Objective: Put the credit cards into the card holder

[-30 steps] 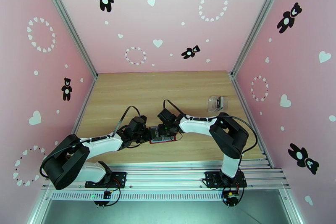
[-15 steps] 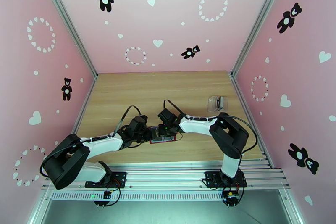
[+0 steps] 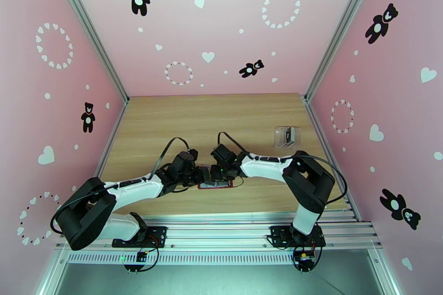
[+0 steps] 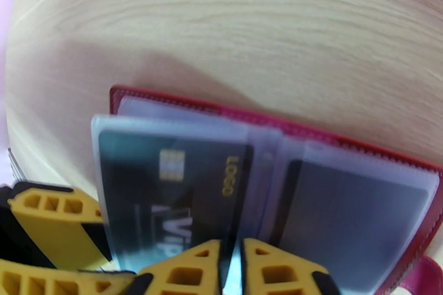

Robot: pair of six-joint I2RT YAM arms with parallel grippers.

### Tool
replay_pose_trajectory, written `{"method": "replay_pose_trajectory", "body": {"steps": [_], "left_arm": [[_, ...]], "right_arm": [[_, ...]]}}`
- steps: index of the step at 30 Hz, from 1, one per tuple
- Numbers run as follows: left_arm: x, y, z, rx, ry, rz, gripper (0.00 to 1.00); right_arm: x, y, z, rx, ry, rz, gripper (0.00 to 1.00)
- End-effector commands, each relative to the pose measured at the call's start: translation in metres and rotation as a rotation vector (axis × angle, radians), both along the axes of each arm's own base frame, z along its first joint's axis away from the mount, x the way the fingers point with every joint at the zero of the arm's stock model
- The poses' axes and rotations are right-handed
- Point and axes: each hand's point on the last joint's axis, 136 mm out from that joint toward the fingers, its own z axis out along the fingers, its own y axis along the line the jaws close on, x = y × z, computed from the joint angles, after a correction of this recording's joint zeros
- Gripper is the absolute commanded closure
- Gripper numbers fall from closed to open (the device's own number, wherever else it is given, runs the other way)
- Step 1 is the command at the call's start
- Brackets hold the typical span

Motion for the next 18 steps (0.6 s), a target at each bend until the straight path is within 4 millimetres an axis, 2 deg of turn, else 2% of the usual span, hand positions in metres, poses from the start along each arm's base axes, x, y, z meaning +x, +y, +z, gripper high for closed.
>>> {"method": "replay_pose_trajectory", "body": {"steps": [1,8,18], "left_arm": [[0.001,-0.013,0.02,-0.048,-0.027,-0.029,0.66],[0.002,-0.026,0.023,-0.047,-0.029,-0.054,0.67],[0.005,-0.048,0.027,-0.034,-0.036,-0.095,0.67]], "right_arm": [[0.001,-0.011,0.019,-0.004,-0.034,-0.01,0.78],[0.004,-0.028,0.026,-0.005,-0.047,-0.035,0.76],[0.007,-0.068,0.032,-0.002,-0.061,-0.108,0.75]]}}
